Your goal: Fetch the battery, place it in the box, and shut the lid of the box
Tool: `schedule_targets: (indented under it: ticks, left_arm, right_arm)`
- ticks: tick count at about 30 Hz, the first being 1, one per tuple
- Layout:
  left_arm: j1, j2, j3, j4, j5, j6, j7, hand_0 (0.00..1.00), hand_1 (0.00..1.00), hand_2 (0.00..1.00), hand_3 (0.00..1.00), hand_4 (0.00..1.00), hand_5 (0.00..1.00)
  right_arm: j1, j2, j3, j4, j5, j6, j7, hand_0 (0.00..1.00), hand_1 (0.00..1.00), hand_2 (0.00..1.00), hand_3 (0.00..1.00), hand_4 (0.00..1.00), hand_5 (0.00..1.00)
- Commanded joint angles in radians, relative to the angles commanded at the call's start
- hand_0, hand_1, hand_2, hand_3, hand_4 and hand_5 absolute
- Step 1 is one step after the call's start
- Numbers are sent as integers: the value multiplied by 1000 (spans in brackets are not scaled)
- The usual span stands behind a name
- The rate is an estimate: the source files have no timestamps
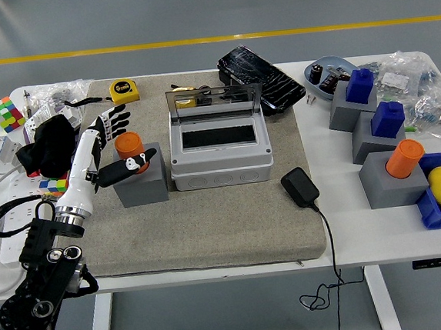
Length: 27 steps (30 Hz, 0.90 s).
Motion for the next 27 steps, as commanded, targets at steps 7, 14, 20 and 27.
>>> schedule_targets:
  ticks: [7, 14, 20, 27]
  left_arm:
    - [-10, 0, 14, 39, -46, 3, -33, 652, 723, 759, 784, 998, 59]
    - [-25, 0, 50, 73, -125, 12, -87, 609, 673, 707, 770, 998, 40]
    - [-48, 0, 75, 107, -164, 12, -103, 544, 623, 661, 755, 998, 17]
    - [-68, 0, 82, 135, -161, 11, -98, 486, 593, 605, 673, 998, 2]
  right_arm:
    - [-2, 0, -1, 0, -1, 0, -1, 643, 644, 672, 565, 980, 504]
    - [-2, 3, -3, 0, -5, 1, -1, 643, 644, 672, 565, 979, 505]
    - [-2, 3, -6, 0, -6, 1, -2, 640, 644, 672, 565, 978, 505]
    - [-3, 5, -8, 0, -9, 2, -4, 642, 644, 672, 565, 978, 505]
